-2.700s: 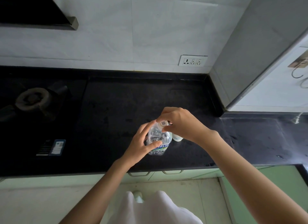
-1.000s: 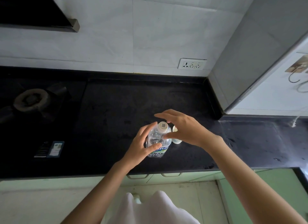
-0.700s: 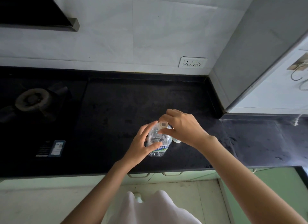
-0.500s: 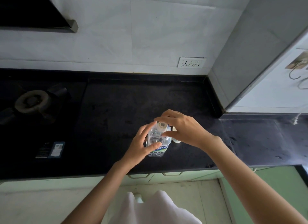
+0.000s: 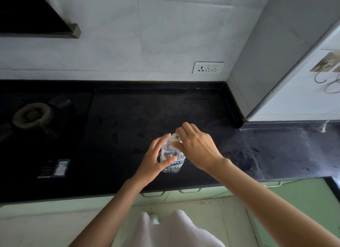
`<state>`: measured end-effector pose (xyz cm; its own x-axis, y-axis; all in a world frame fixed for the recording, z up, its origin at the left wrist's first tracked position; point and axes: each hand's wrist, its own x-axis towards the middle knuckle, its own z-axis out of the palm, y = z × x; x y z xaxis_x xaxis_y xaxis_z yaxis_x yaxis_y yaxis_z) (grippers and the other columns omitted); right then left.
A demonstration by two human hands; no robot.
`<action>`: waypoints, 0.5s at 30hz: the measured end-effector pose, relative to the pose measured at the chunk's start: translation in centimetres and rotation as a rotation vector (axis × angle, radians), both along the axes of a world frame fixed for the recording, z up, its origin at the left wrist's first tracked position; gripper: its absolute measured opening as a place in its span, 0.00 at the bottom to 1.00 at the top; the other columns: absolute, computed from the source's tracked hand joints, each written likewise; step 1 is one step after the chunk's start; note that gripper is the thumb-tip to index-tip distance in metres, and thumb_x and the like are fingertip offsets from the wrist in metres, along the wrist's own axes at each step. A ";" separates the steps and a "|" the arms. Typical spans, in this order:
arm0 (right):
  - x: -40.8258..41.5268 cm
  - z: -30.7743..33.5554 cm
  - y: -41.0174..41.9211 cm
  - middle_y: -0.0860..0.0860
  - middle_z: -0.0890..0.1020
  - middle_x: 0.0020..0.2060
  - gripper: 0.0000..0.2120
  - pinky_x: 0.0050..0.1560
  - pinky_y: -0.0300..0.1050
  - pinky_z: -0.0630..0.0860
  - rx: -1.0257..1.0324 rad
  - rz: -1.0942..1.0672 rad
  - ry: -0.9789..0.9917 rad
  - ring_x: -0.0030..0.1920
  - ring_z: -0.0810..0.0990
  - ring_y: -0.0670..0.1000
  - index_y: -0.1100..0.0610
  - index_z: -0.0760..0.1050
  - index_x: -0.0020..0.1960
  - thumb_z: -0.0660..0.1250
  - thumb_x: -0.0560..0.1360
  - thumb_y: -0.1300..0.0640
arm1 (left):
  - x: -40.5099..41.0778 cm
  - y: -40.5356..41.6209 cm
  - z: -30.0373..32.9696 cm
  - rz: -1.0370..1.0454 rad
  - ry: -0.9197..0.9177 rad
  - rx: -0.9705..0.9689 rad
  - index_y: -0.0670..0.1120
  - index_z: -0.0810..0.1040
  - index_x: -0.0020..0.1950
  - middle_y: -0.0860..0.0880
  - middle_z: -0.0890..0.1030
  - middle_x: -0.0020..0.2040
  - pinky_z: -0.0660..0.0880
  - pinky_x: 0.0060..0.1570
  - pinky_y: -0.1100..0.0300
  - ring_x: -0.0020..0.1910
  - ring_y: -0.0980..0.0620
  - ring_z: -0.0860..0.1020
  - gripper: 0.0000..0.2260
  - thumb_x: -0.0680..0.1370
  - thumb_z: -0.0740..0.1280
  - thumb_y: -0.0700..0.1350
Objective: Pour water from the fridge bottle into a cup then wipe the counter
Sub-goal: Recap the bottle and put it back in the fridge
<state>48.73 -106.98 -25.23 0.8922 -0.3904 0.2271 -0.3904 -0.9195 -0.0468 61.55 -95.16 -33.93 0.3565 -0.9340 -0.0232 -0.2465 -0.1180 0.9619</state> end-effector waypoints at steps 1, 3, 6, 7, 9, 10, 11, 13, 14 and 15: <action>-0.2 0.2 -0.1 0.51 0.75 0.50 0.19 0.28 0.48 0.78 0.071 0.008 -0.007 0.46 0.78 0.51 0.56 0.74 0.57 0.55 0.78 0.43 | 0.0 0.0 0.1 -0.002 0.003 -0.003 0.71 0.62 0.68 0.59 0.65 0.69 0.75 0.62 0.49 0.67 0.60 0.69 0.29 0.70 0.69 0.61; -0.6 0.7 -1.1 0.51 0.74 0.58 0.17 0.39 0.48 0.81 0.232 0.130 -0.009 0.53 0.78 0.50 0.54 0.71 0.66 0.63 0.78 0.52 | 0.0 -0.1 0.2 -0.002 0.012 -0.004 0.71 0.63 0.68 0.60 0.66 0.68 0.75 0.62 0.50 0.66 0.61 0.70 0.28 0.70 0.69 0.61; -0.6 1.3 -2.5 0.51 0.75 0.57 0.18 0.47 0.47 0.79 0.370 0.317 -0.008 0.53 0.78 0.50 0.52 0.73 0.66 0.66 0.77 0.62 | 0.2 -0.1 0.1 -0.005 0.016 0.000 0.66 0.65 0.69 0.59 0.67 0.67 0.75 0.61 0.50 0.66 0.60 0.71 0.29 0.70 0.70 0.60; -0.4 1.2 -2.6 0.52 0.75 0.55 0.17 0.47 0.48 0.79 0.378 0.344 -0.025 0.52 0.78 0.50 0.53 0.74 0.65 0.65 0.77 0.62 | 0.2 -0.1 0.0 -0.001 0.018 -0.002 0.65 0.65 0.69 0.59 0.67 0.67 0.75 0.61 0.49 0.66 0.59 0.71 0.29 0.70 0.70 0.59; -0.1 0.3 -2.7 0.53 0.75 0.52 0.14 0.43 0.48 0.79 0.305 0.356 -0.072 0.48 0.77 0.51 0.56 0.74 0.63 0.63 0.78 0.60 | 0.2 0.0 -0.1 0.008 0.019 -0.003 0.66 0.64 0.69 0.58 0.67 0.68 0.76 0.61 0.50 0.66 0.59 0.71 0.29 0.70 0.70 0.60; -0.1 -0.2 -2.6 0.54 0.75 0.50 0.13 0.39 0.49 0.79 0.252 0.335 -0.095 0.46 0.77 0.51 0.58 0.74 0.61 0.61 0.79 0.57 | 0.1 0.0 0.0 0.008 0.014 -0.004 0.67 0.64 0.69 0.58 0.67 0.68 0.76 0.61 0.50 0.65 0.60 0.71 0.29 0.70 0.70 0.60; -0.1 -0.7 -2.5 0.54 0.75 0.48 0.14 0.35 0.49 0.79 0.209 0.299 -0.116 0.44 0.77 0.51 0.59 0.74 0.60 0.60 0.79 0.53 | 0.1 -0.1 0.0 0.007 0.006 -0.004 0.68 0.63 0.69 0.58 0.67 0.68 0.76 0.61 0.51 0.65 0.61 0.71 0.29 0.70 0.70 0.61; 0.0 -1.5 -2.0 0.52 0.75 0.45 0.17 0.28 0.49 0.78 0.156 0.193 -0.170 0.42 0.77 0.50 0.57 0.75 0.56 0.59 0.78 0.45 | 0.0 -0.1 0.0 0.008 -0.013 -0.005 0.69 0.62 0.69 0.59 0.66 0.68 0.76 0.61 0.52 0.66 0.62 0.70 0.29 0.71 0.69 0.61; 0.1 -1.6 -1.7 0.50 0.76 0.44 0.19 0.26 0.47 0.77 0.153 0.137 -0.197 0.41 0.77 0.49 0.56 0.76 0.53 0.59 0.77 0.42 | 0.0 0.0 0.0 0.008 -0.019 -0.002 0.69 0.62 0.69 0.59 0.66 0.69 0.76 0.61 0.52 0.66 0.62 0.70 0.29 0.71 0.69 0.62; 0.3 -1.5 -1.4 0.49 0.76 0.43 0.19 0.26 0.44 0.76 0.165 0.094 -0.215 0.40 0.77 0.49 0.55 0.76 0.51 0.60 0.76 0.40 | 0.0 0.0 0.0 0.005 -0.017 0.001 0.69 0.62 0.70 0.60 0.66 0.69 0.76 0.61 0.53 0.66 0.63 0.69 0.29 0.71 0.68 0.62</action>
